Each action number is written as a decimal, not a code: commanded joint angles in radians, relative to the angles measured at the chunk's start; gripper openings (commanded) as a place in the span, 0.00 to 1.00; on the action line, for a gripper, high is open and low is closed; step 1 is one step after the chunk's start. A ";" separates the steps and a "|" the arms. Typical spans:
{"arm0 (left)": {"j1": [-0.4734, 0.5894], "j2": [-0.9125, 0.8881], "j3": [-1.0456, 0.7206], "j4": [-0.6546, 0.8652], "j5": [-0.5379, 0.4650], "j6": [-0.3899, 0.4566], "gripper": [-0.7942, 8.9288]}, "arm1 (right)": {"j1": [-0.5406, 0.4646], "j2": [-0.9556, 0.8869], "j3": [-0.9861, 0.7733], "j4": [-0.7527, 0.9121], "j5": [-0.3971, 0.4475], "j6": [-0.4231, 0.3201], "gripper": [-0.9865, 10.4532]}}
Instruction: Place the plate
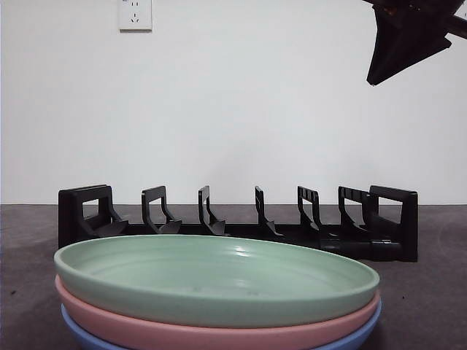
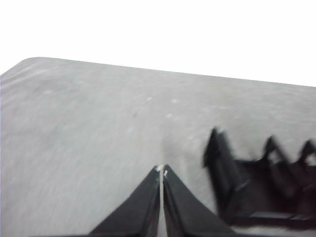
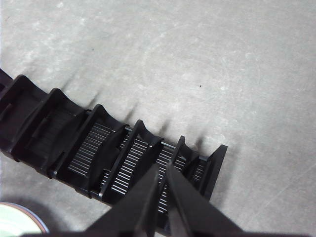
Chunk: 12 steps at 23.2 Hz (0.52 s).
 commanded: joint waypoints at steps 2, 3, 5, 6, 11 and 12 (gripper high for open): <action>0.030 -0.151 -0.155 0.016 0.001 0.014 0.09 | 0.005 0.009 0.018 0.006 -0.003 -0.007 0.11; 0.039 -0.180 -0.186 0.025 0.001 0.014 0.09 | 0.005 0.009 0.018 0.006 -0.003 -0.007 0.11; 0.050 -0.196 -0.230 0.054 0.001 0.014 0.09 | 0.005 0.009 0.018 0.006 -0.003 -0.007 0.11; 0.055 -0.196 -0.226 0.031 0.001 0.014 0.09 | 0.005 0.009 0.018 0.005 -0.003 -0.007 0.11; 0.059 -0.195 -0.226 0.034 0.001 0.012 0.09 | 0.005 0.009 0.018 0.005 -0.001 -0.007 0.11; 0.059 -0.194 -0.226 0.035 0.001 0.012 0.09 | 0.005 0.009 0.018 0.006 -0.001 -0.007 0.11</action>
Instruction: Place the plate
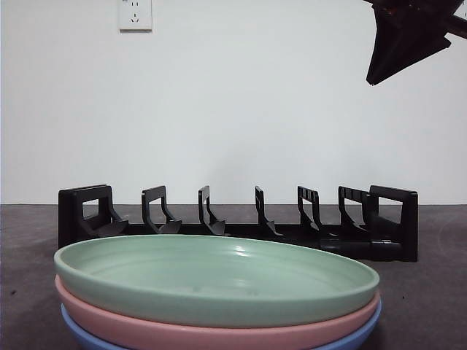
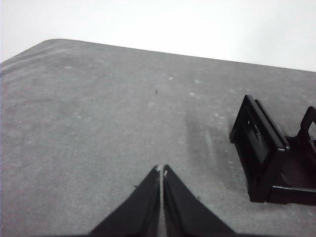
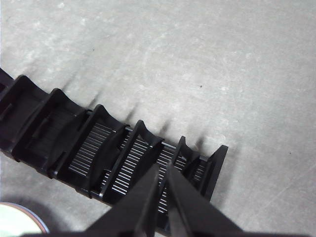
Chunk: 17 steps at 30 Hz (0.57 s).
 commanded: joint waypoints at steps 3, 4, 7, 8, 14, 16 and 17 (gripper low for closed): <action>0.000 0.000 -0.019 0.017 0.002 0.005 0.09 | 0.005 0.009 0.018 0.006 -0.001 -0.007 0.11; 0.000 0.001 -0.019 0.017 0.002 0.005 0.09 | 0.005 0.009 0.018 0.006 -0.001 -0.007 0.11; 0.000 0.000 -0.019 0.017 0.002 0.005 0.09 | 0.005 0.009 0.018 0.006 -0.001 -0.007 0.11; 0.000 0.000 -0.019 0.016 0.002 0.005 0.09 | 0.005 0.009 0.018 0.006 -0.001 -0.007 0.11; 0.000 0.000 -0.019 0.017 0.002 0.005 0.09 | 0.005 0.009 0.018 0.006 0.008 -0.025 0.11; 0.000 0.001 -0.019 0.016 0.002 0.005 0.09 | 0.003 -0.006 0.017 0.008 0.068 -0.101 0.11; 0.000 0.000 -0.019 0.016 0.002 0.005 0.09 | -0.002 -0.021 0.012 0.013 0.101 -0.109 0.11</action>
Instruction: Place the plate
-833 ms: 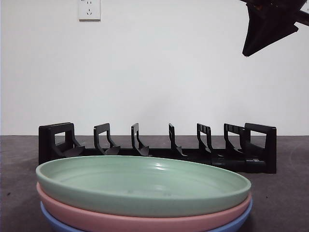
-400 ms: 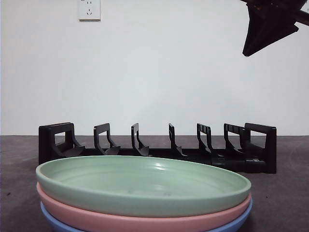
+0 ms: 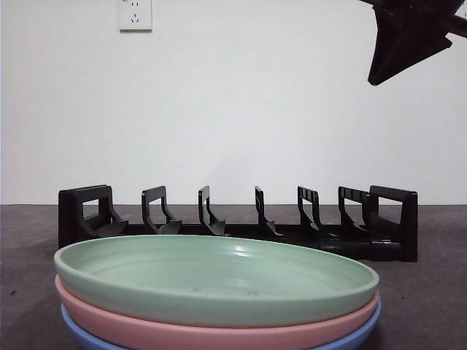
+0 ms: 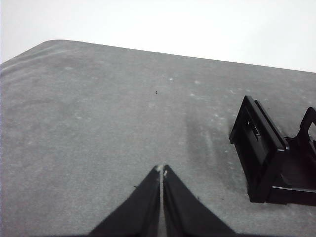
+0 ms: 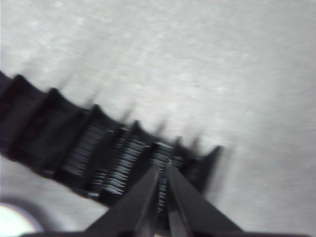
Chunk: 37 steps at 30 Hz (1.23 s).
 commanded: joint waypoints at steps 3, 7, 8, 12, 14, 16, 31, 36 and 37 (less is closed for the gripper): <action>0.000 0.001 -0.019 0.016 0.002 0.005 0.09 | -0.028 -0.111 -0.077 0.125 0.129 -0.097 0.11; 0.000 0.000 -0.019 0.017 0.002 0.005 0.09 | -0.077 -0.324 -0.360 0.431 0.119 -0.066 0.11; 0.000 0.000 -0.019 0.016 0.002 0.005 0.09 | -0.088 -0.391 -0.445 0.494 0.122 -0.061 0.11; 0.000 0.000 -0.019 0.016 0.002 0.005 0.09 | -0.122 -0.652 -0.721 0.601 0.122 -0.048 0.11; 0.000 0.000 -0.019 0.017 0.002 0.005 0.09 | -0.144 -0.788 -0.841 0.600 0.123 -0.045 0.11; 0.000 0.000 -0.019 0.016 0.002 0.005 0.09 | -0.169 -0.903 -0.939 0.600 0.129 -0.038 0.11; 0.000 0.001 -0.019 0.018 0.002 0.005 0.09 | -0.241 -1.298 -1.175 0.461 0.182 0.048 0.11; 0.000 0.001 -0.018 0.017 0.002 0.005 0.09 | -0.239 -1.296 -1.175 0.461 0.182 0.052 0.11; 0.000 0.001 -0.018 0.016 0.002 0.005 0.09 | -0.240 -1.298 -1.175 0.467 0.182 0.052 0.11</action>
